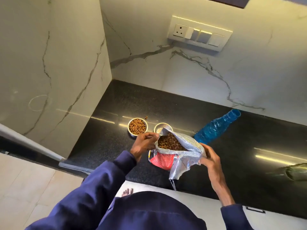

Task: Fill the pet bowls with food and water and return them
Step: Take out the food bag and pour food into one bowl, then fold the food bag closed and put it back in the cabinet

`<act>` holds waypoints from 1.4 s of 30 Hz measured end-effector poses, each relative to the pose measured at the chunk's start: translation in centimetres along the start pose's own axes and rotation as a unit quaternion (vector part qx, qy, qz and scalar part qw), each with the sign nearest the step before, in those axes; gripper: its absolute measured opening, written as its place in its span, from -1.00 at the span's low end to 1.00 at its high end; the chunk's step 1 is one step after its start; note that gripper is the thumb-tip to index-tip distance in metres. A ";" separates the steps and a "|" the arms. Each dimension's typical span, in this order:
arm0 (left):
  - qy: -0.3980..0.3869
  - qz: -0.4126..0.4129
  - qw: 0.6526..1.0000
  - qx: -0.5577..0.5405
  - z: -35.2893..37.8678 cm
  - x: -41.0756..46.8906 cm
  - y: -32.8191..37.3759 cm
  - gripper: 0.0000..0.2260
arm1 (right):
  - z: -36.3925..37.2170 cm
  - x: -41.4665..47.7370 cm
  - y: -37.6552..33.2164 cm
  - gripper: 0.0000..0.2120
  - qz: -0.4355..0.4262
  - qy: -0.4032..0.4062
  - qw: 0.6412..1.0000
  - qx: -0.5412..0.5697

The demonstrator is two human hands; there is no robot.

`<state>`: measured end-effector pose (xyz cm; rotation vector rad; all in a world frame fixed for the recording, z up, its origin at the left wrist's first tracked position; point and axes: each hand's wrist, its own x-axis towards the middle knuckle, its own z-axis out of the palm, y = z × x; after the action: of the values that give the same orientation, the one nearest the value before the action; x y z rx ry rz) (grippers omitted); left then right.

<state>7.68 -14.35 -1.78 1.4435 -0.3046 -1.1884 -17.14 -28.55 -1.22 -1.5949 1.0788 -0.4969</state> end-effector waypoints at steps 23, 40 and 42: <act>0.099 0.009 0.969 0.226 2.6 0.7 1.1 -0.73 | -3.2 2.2 -1.9 -0.63 0.073 0.044 0.994 -0.064; -0.050 -0.183 0.975 -0.113 0.4 -0.4 1.5 -0.68 | -3.6 3.3 -2.5 -0.50 0.114 -0.227 0.953 0.162; -0.040 -0.165 0.980 -0.105 0.6 -0.1 1.0 -0.74 | -3.1 3.1 -2.7 -0.55 0.084 -0.174 0.976 0.097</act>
<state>7.55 -14.94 -0.77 1.2935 0.0107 -1.5008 -16.99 -32.88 1.62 -1.3434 0.8618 -0.1919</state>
